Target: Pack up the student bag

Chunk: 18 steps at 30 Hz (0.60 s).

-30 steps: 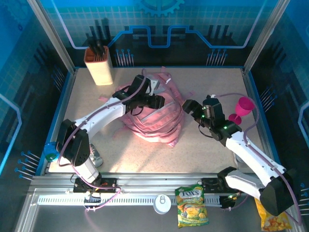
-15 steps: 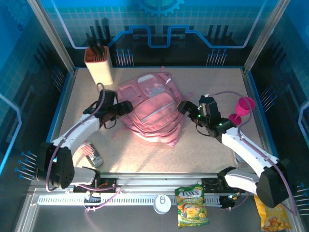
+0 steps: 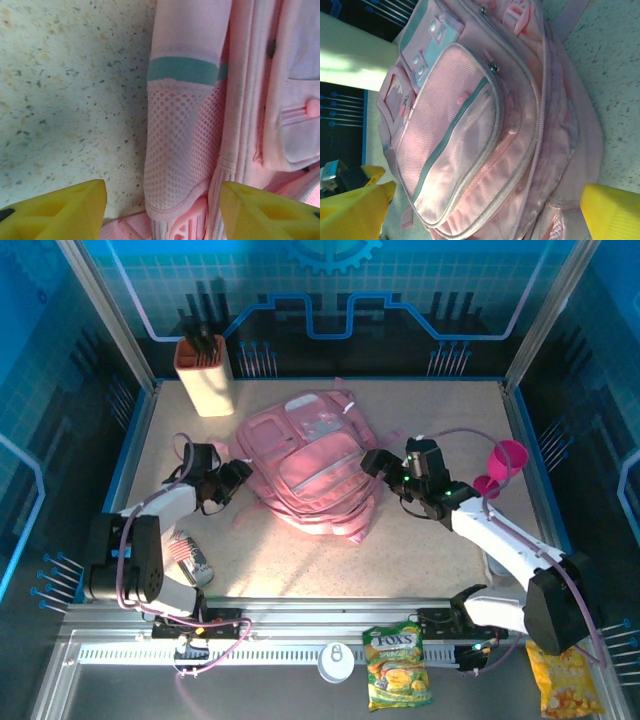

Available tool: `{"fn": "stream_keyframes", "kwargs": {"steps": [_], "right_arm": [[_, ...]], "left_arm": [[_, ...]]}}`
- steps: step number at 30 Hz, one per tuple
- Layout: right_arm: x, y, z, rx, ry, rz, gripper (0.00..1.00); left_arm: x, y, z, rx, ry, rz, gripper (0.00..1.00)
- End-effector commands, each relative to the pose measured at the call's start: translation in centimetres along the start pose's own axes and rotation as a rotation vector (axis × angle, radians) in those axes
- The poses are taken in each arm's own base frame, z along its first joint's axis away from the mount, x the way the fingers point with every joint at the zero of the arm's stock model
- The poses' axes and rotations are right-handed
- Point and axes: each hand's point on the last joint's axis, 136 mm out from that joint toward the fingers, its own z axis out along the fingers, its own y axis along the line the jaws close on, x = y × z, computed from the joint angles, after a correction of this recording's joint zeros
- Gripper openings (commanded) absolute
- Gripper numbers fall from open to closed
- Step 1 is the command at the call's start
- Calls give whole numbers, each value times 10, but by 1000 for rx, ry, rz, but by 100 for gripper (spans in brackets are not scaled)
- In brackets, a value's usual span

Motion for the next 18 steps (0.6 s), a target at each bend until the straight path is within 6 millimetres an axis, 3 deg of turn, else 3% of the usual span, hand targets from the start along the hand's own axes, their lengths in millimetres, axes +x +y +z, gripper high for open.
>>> {"fn": "stream_keyframes", "kwargs": {"steps": [1,7,12,18], "right_arm": [[10,7,6,-45,44,3,98],[32,6,23,-46,119,1,95],[47,-1,41,-19,187,7,89],[42,-13,58,26,192,-23,79]], "left_arm": [[-11,-13,6,45,-2,-29,58],[-12,-20,20,87,26,-53,45],[-10,-27,24,121,56,-53,26],[6,-47,18,173,109,1,11]]}}
